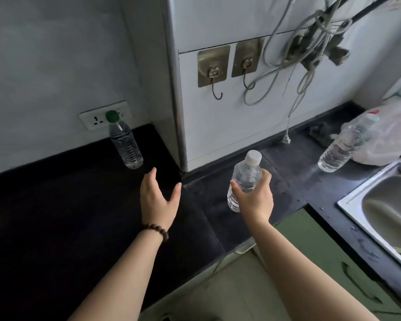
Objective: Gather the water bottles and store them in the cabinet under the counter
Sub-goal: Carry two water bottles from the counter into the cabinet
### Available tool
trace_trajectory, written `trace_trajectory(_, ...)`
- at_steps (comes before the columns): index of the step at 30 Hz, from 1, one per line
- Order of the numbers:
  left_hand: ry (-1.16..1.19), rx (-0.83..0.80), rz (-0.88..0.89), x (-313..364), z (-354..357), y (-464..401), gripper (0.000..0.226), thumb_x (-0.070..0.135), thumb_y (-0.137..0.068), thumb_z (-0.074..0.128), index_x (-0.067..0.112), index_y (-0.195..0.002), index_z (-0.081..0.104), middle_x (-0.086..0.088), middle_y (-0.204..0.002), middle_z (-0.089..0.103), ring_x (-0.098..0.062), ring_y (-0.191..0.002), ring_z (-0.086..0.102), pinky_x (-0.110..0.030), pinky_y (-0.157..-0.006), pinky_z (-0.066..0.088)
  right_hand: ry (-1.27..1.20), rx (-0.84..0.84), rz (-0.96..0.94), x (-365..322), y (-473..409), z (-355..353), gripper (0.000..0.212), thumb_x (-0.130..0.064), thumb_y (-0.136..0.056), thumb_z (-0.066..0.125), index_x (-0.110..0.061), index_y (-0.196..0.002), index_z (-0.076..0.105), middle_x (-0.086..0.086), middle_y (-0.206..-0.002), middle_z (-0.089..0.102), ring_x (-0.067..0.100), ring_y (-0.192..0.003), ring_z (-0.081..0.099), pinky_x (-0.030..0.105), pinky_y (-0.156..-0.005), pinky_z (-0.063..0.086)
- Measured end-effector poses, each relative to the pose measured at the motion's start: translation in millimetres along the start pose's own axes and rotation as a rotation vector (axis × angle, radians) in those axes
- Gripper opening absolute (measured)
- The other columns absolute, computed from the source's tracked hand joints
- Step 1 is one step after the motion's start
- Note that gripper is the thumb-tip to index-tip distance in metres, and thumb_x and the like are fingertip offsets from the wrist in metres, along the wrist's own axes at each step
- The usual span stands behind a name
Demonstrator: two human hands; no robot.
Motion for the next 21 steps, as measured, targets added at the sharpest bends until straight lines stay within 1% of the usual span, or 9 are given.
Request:
trace_trajectory(2, 0.022, 0.071, -0.010, -5, -14, -12, 0.077, 0.036, -0.085, 0.069, 0.005, -0.146, 0.032, -0.015, -0.148, 0.037, -0.027, -0.139, 0.034, -0.044, -0.112, 0.035, -0.007, -0.001, 0.006, -4, 4, 5, 0.070, -0.045, -0.076, 0.075, -0.025, -0.129, 0.034, -0.003, -0.118, 0.061, 0.025, -0.103, 0.061, 0.034, -0.080, 0.043)
trace_trajectory(5, 0.053, 0.138, -0.012, -13, -33, -35, 0.081, 0.037, -0.085, 0.069, 0.004, -0.147, 0.028, -0.017, -0.149, 0.035, -0.027, -0.140, 0.033, -0.039, -0.114, 0.032, -0.009, 0.002, 0.006, -11, 14, 16, 0.070, -0.045, -0.075, 0.075, -0.026, -0.129, 0.034, -0.003, -0.118, 0.061, 0.025, -0.103, 0.061, 0.034, -0.080, 0.043)
trace_trajectory(8, 0.104, 0.175, -0.016, -25, -49, -62, 0.085, 0.038, -0.084, 0.070, 0.008, -0.148, 0.025, -0.016, -0.151, 0.031, -0.027, -0.141, 0.031, -0.045, -0.113, 0.033, -0.011, 0.014, 0.003, -22, 27, 27, 0.070, -0.044, -0.076, 0.076, -0.025, -0.129, 0.034, -0.003, -0.118, 0.061, 0.026, -0.103, 0.061, 0.034, -0.080, 0.042)
trace_trajectory(10, 0.145, 0.180, -0.019, -35, -59, -81, 0.088, 0.038, -0.082, 0.073, 0.008, -0.149, 0.024, -0.014, -0.152, 0.029, -0.025, -0.140, 0.032, -0.044, -0.113, 0.034, -0.012, 0.027, 0.014, -29, 36, 35, 0.071, -0.043, -0.076, 0.076, -0.025, -0.130, 0.034, -0.001, -0.119, 0.061, 0.027, -0.104, 0.060, 0.033, -0.079, 0.040)
trace_trajectory(13, 0.192, 0.142, -0.056, -53, -70, -110, 0.094, 0.035, -0.079, 0.077, 0.006, -0.150, 0.022, -0.013, -0.153, 0.025, -0.024, -0.141, 0.030, -0.029, -0.111, 0.029, -0.016, 0.056, 0.034, -39, 51, 48, 0.072, -0.042, -0.077, 0.076, -0.023, -0.132, 0.033, 0.002, -0.120, 0.061, 0.029, -0.105, 0.060, 0.034, -0.079, 0.041)
trace_trajectory(14, 0.201, 0.124, -0.069, -59, -73, -119, 0.096, 0.034, -0.078, 0.078, 0.006, -0.150, 0.022, -0.013, -0.154, 0.024, -0.024, -0.142, 0.029, -0.026, -0.110, 0.026, -0.018, 0.065, 0.042, -42, 56, 52, 0.073, -0.042, -0.077, 0.076, -0.022, -0.132, 0.033, 0.004, -0.120, 0.061, 0.030, -0.106, 0.059, 0.035, -0.080, 0.042)
trace_trajectory(17, 0.237, 0.044, -0.117, -75, -74, -147, 0.105, 0.033, -0.074, 0.082, 0.010, -0.152, 0.016, -0.011, -0.157, 0.020, -0.023, -0.144, 0.025, -0.024, -0.109, 0.021, -0.027, 0.090, 0.066, -51, 68, 66, 0.074, -0.043, -0.076, 0.076, -0.022, -0.132, 0.033, 0.006, -0.121, 0.061, 0.031, -0.107, 0.059, 0.037, -0.082, 0.043)
trace_trajectory(19, 0.268, -0.012, -0.141, -79, -68, -160, 0.110, 0.031, -0.071, 0.085, 0.014, -0.153, 0.013, -0.008, -0.158, 0.018, -0.021, -0.144, 0.024, -0.022, -0.105, 0.021, -0.028, 0.097, 0.070, -54, 73, 70, 0.074, -0.043, -0.075, 0.077, -0.023, -0.132, 0.033, 0.006, -0.121, 0.061, 0.031, -0.106, 0.059, 0.037, -0.082, 0.044)
trace_trajectory(21, 0.296, -0.094, -0.156, -89, -61, -180, 0.112, 0.028, -0.070, 0.086, 0.016, -0.153, 0.013, -0.006, -0.159, 0.019, -0.020, -0.144, 0.026, -0.022, -0.104, 0.021, -0.012, 0.133, 0.080, -59, 80, 82, 0.072, -0.042, -0.075, 0.077, -0.024, -0.130, 0.034, 0.004, -0.118, 0.062, 0.030, -0.103, 0.060, 0.036, -0.079, 0.043)
Point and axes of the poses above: each hand's wrist, its own y-axis away from the middle knuckle, its own z-axis out of the palm, x = y × z, the point moved 9 cm from there along -y, towards the middle knuckle
